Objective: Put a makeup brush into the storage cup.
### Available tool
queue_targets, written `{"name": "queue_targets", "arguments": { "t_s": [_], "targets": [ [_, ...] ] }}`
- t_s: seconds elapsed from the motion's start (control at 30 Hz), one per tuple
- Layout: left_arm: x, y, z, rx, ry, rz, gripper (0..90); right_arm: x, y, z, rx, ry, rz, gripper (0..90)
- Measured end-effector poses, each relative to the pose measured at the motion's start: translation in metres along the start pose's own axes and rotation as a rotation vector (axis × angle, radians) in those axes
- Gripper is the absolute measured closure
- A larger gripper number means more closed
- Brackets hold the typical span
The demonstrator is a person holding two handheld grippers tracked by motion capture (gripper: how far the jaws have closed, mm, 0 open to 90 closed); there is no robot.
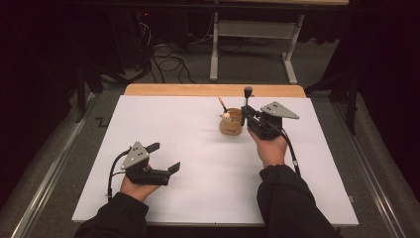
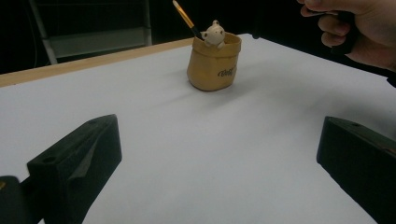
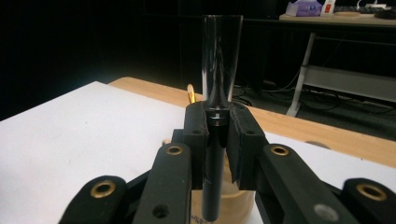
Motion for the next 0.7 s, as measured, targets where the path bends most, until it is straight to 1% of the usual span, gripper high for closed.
{"name": "queue_targets", "arguments": {
  "t_s": [0.17, 0.23, 0.27, 0.37, 0.43, 0.47, 0.57, 0.63, 0.7],
  "targets": [
    [0.0, 0.0, 0.001, -0.004, -0.003, -0.003, 0.6, 0.008, -0.008, 0.001, -0.005, 0.007, 0.004, 80.6],
    [0.001, 0.0, 0.001, -0.004, -0.004, 0.002, 0.6, 0.009, -0.01, 0.002, -0.007, 0.006, 0.003, 80.6],
    [0.0, -0.001, 0.001, -0.004, -0.004, 0.0, 0.6, 0.01, -0.013, 0.002, -0.008, 0.006, 0.0, 80.6],
    [-0.001, -0.001, 0.001, -0.007, -0.007, -0.008, 0.6, 0.011, -0.017, 0.002, -0.009, 0.007, -0.005, 80.7],
    [0.001, -0.001, 0.001, -0.007, -0.004, 0.001, 0.6, 0.013, -0.02, 0.003, -0.014, 0.011, -0.007, 80.7],
    [0.0, -0.001, 0.001, -0.007, -0.004, 0.0, 0.6, 0.013, -0.021, 0.004, -0.014, 0.006, -0.006, 80.6],
    [-0.001, -0.002, 0.002, -0.01, -0.008, -0.009, 0.6, 0.012, -0.025, 0.007, -0.018, -0.009, -0.007, 80.6],
    [0.0, -0.001, 0.002, -0.01, -0.006, 0.0, 0.6, 0.011, -0.027, 0.007, -0.021, -0.01, -0.011, 80.6],
    [0.0, -0.002, 0.003, -0.01, -0.008, -0.003, 0.6, 0.008, -0.029, 0.008, -0.022, -0.012, -0.021, 80.6]
  ]
}}
Point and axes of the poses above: each handheld gripper's, and its own axes: y roughly backward along the jaws, x roughly out of its top, z roughly to its right, the point moved 8 cm from there along -y, roughly forward along the jaws, and after that the axes turned 8 degrees about y, right-handed, at the moved point
